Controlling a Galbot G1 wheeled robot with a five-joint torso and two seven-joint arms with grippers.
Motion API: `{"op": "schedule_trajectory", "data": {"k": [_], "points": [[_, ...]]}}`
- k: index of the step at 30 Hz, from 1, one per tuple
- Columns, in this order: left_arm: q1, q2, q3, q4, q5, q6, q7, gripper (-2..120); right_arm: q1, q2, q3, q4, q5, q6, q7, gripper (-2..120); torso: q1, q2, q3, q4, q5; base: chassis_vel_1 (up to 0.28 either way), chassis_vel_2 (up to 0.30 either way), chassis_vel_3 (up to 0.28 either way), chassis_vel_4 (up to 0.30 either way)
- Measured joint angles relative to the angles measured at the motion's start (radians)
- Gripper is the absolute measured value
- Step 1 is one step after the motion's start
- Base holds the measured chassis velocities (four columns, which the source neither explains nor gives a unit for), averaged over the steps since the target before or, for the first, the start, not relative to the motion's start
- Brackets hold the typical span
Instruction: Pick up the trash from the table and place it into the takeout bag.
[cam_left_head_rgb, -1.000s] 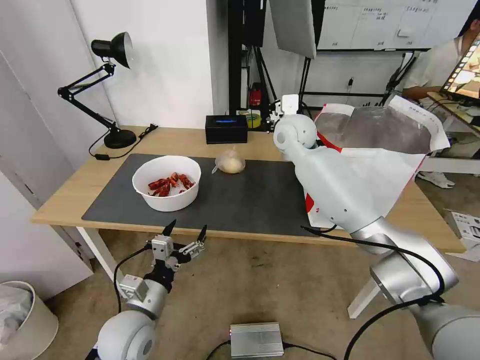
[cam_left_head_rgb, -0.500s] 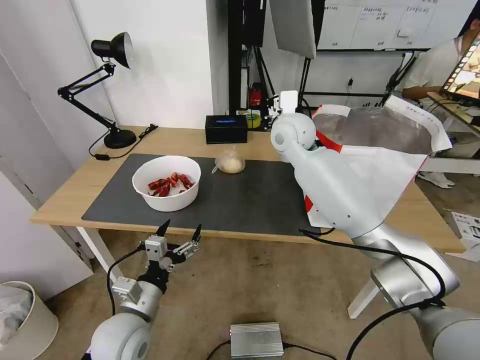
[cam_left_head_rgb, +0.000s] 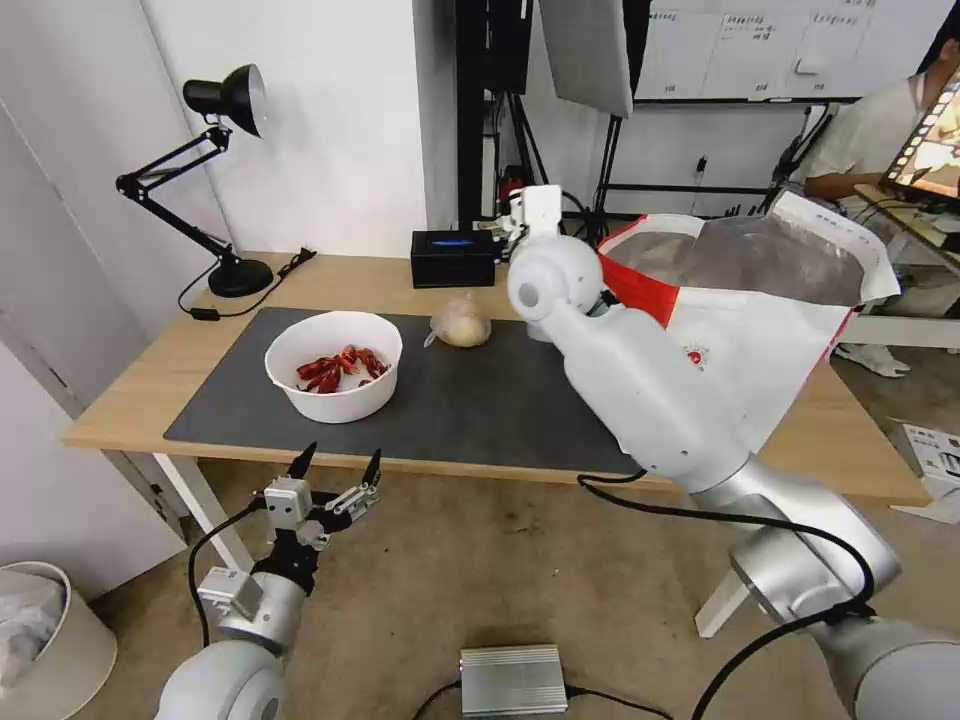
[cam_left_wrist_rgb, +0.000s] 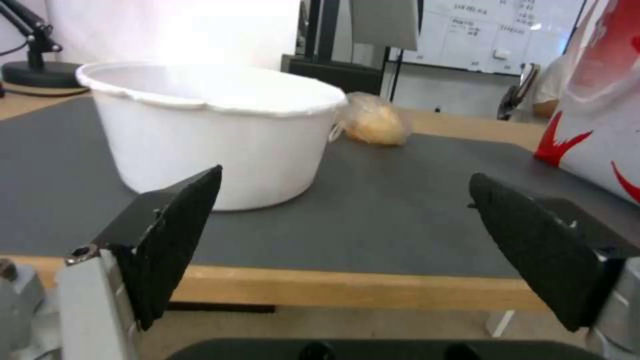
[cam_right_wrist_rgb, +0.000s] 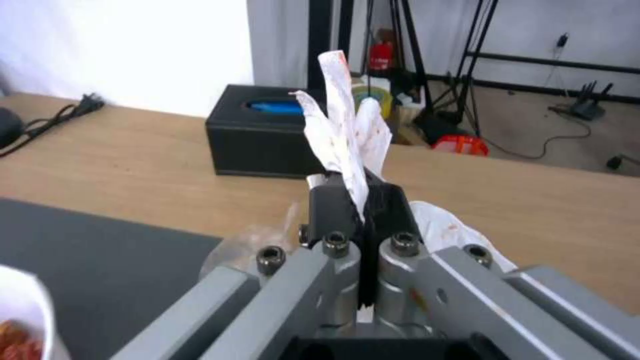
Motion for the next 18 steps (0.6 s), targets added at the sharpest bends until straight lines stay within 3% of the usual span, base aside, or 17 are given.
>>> {"op": "schedule_trajectory", "data": {"k": [8, 18], "points": [[0.051, -0.029, -0.052, -0.027, 0.009, -0.014, 0.005, 100, -0.077, 0.003, -0.010, 0.127, -0.002, 0.000, 0.055, 0, 0.000, 0.000, 0.000, 0.0002, 0.0000, 0.000, 0.000, 0.000, 0.000], [0.051, -0.032, -0.060, -0.020, 0.010, -0.015, 0.006, 100, -0.174, -0.134, 0.021, 0.400, -0.014, 0.000, 0.060, 0, 0.000, 0.000, 0.000, 0.0000, 0.0003, 0.000, 0.000, 0.000, 0.000]]}}
